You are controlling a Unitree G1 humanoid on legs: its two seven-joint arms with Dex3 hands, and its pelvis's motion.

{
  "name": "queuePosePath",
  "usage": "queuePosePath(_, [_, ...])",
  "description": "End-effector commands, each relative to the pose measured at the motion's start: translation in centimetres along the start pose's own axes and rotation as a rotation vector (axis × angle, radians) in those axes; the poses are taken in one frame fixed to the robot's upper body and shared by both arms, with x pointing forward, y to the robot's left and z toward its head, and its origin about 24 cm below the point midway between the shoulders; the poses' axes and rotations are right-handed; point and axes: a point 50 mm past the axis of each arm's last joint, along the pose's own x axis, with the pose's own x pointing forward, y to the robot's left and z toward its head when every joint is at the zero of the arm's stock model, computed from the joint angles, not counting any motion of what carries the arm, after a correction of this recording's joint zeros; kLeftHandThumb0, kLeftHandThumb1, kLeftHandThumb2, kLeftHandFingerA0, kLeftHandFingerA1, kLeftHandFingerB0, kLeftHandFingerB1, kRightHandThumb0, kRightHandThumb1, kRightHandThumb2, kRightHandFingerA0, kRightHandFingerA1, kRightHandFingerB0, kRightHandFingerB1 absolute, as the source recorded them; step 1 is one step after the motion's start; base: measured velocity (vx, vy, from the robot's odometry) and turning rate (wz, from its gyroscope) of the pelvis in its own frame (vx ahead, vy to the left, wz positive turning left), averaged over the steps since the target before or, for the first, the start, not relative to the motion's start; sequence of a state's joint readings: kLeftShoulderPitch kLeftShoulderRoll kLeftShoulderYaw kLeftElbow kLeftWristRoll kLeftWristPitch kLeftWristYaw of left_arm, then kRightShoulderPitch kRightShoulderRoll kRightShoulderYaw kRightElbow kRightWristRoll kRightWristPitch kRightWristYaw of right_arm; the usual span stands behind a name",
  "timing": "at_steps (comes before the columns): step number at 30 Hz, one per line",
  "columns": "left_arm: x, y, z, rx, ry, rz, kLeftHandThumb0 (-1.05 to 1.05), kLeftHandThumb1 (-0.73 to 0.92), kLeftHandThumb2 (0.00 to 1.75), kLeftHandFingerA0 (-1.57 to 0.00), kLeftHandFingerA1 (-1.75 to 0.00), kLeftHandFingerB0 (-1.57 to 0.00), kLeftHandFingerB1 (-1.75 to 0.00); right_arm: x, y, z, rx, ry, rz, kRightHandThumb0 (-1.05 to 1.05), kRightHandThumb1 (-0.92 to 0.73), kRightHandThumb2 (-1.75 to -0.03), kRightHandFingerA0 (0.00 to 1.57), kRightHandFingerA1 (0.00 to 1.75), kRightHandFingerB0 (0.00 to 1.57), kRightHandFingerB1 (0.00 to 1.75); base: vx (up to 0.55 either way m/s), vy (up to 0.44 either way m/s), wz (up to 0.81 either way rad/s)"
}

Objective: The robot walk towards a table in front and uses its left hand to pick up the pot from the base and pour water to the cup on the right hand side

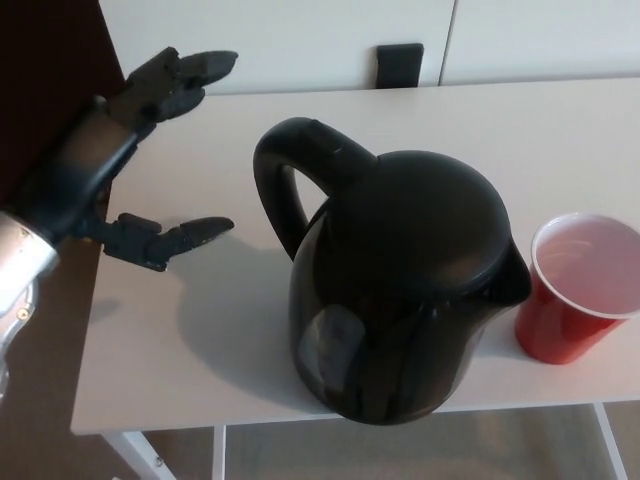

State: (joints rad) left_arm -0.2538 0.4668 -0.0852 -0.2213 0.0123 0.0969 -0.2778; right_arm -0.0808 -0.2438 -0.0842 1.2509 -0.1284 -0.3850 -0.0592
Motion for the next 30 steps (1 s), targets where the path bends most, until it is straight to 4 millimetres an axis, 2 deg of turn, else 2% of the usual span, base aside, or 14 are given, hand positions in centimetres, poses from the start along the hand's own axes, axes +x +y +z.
queuePosePath(1, [-0.1,-0.4,-0.6,0.028,0.064,-0.008,-0.29,0.34,0.88,-0.01,-0.49,0.00,-0.48,0.1,-0.6,0.1,-0.007,0.010,-0.015,-0.50,-0.68,-0.60,0.29,0.55,0.15,0.35,0.00,0.000,0.00])
queuePosePath(3, [0.0,-0.7,-0.5,0.014,0.064,-0.008,-0.28,0.34,0.87,-0.01,-0.49,0.00,-0.48,0.1,-0.7,0.1,-0.015,0.008,-0.019,-0.50,-0.68,-0.60,0.30,0.54,0.16,0.35,0.00,0.000,0.00])
queuePosePath(4, [0.0,-0.9,-0.5,0.008,0.065,-0.010,-0.27,0.35,0.87,-0.01,-0.49,0.00,-0.48,0.2,-0.7,0.1,-0.015,0.010,-0.019,-0.41,-0.47,-0.97,0.29,0.63,0.03,0.48,0.00,0.000,0.00])
queuePosePath(7, [0.1,-1.2,-0.5,0.009,0.067,-0.013,-0.25,0.37,0.88,-0.02,-0.49,0.00,-0.48,0.2,-0.7,0.1,-0.019,0.013,-0.016,-0.41,-0.47,-0.97,0.29,0.63,0.03,0.48,0.00,0.000,0.00])
queuePosePath(8, [0.2,-1.1,-0.4,0.012,0.065,-0.010,-0.25,0.37,0.88,-0.01,-0.49,0.00,-0.48,0.3,-0.6,0.3,-0.024,0.010,-0.013,-0.50,-0.69,-0.60,0.30,0.55,0.16,0.35,0.00,0.000,0.00])
queuePosePath(13, [0.5,-1.5,-0.1,0.023,0.054,0.013,-0.25,0.36,0.88,-0.01,-0.48,0.00,-0.47,0.3,-0.5,0.6,-0.012,-0.005,-0.011,-0.53,-0.68,-0.60,0.30,0.57,0.16,0.35,0.00,0.000,0.00])
queuePosePath(14, [0.6,-1.6,-0.1,0.023,0.054,0.019,-0.43,0.45,0.61,-0.15,-0.37,-0.12,-0.33,0.3,-0.5,0.6,-0.015,-0.005,-0.009,-0.54,-0.68,-0.60,0.30,0.57,0.16,0.35,0.00,0.000,0.00])
queuePosePath(19, [1.1,-2.0,0.2,0.023,0.041,0.040,-0.42,0.45,0.62,-0.17,-0.38,-0.13,-0.34,0.4,-0.5,0.7,-0.028,-0.008,-0.006,-0.52,-0.69,-0.60,0.31,0.55,0.16,0.35,0.00,0.000,0.00])
queuePosePath(20, [1.3,-2.0,0.3,0.018,0.032,0.056,-0.20,0.33,0.86,-0.10,-0.51,-0.08,-0.50,0.4,-0.5,0.8,-0.029,-0.010,-0.007,-0.51,-0.69,-0.60,0.31,0.55,0.16,0.35,0.00,0.000,0.00])
queuePosePath(23, [1.6,-2.2,0.4,-0.003,0.014,0.101,-0.19,0.33,0.86,-0.13,-0.52,-0.11,-0.51,0.5,-0.4,0.9,-0.027,-0.017,-0.010,-0.51,-0.68,-0.60,0.31,0.57,0.16,0.37,0.00,0.000,0.00])
queuePosePath(24, [1.8,-2.3,0.4,-0.010,0.010,0.120,-0.39,0.42,0.62,-0.27,-0.41,-0.20,-0.37,0.5,-0.4,1.0,-0.022,-0.019,-0.010,-0.51,-0.69,-0.60,0.30,0.59,0.16,0.37,0.00,0.000,0.00])
queuePosePath(30, [2.5,-2.7,0.3,-0.041,-0.012,0.189,-0.40,0.43,0.63,-0.30,-0.43,-0.23,-0.38,0.6,-0.6,1.3,-0.022,-0.027,-0.011,-0.51,-0.69,-0.63,0.32,0.62,0.17,0.38,0.00,0.000,0.00])
